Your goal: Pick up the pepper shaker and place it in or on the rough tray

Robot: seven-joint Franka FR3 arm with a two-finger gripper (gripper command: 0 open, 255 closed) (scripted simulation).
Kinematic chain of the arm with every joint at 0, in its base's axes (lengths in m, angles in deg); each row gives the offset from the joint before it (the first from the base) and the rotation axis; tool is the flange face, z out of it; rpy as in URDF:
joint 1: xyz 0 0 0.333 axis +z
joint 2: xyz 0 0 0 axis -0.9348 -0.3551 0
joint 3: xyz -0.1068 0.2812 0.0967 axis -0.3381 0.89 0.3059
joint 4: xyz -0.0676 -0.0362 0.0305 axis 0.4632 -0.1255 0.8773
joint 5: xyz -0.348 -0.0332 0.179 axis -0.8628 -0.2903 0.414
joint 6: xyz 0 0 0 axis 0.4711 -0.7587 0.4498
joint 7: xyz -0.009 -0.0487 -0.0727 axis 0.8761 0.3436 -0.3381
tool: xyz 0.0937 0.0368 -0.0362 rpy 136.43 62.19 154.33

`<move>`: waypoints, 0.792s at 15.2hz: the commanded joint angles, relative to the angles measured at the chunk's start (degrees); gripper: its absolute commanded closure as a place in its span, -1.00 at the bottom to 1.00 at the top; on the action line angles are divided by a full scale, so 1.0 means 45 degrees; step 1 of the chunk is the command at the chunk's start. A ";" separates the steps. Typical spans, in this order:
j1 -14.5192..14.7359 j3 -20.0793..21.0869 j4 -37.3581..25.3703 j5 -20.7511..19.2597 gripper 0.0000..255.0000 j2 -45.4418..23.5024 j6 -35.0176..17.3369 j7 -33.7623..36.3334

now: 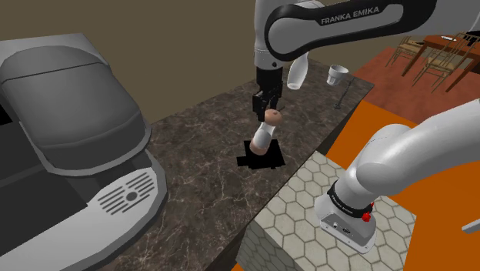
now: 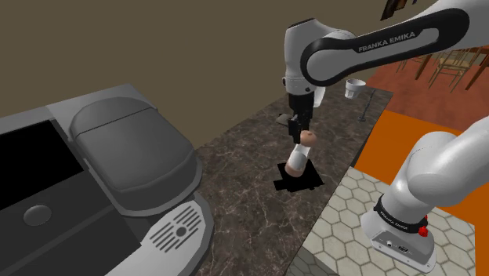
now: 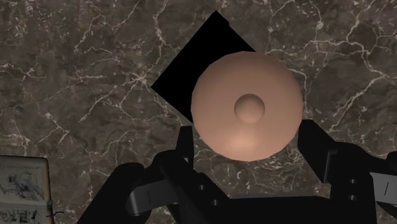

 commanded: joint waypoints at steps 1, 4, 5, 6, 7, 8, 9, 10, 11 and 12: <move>-0.0007 0.0004 0.0178 -0.0004 1.00 -0.0059 -0.0247 -0.0011; -0.0007 0.0004 0.0176 -0.0004 1.00 -0.0061 -0.0248 -0.0011; -0.0007 0.0004 0.0175 -0.0004 1.00 -0.0062 -0.0248 -0.0011; -0.0007 0.0004 0.0175 -0.0004 1.00 -0.0062 -0.0248 -0.0011; -0.0007 0.0004 0.0175 -0.0004 1.00 -0.0062 -0.0248 -0.0011; -0.0007 0.0004 0.0175 -0.0004 1.00 -0.0062 -0.0248 -0.0011; -0.0007 0.0004 0.0175 -0.0004 -1.00 -0.0062 -0.0248 -0.0011; -0.0007 0.0004 0.0176 -0.0004 -1.00 -0.0061 -0.0248 -0.0011; -0.0007 0.0004 0.0175 -0.0004 -1.00 -0.0062 -0.0248 -0.0011; -0.0007 0.0004 0.0175 -0.0004 -1.00 -0.0062 -0.0248 -0.0011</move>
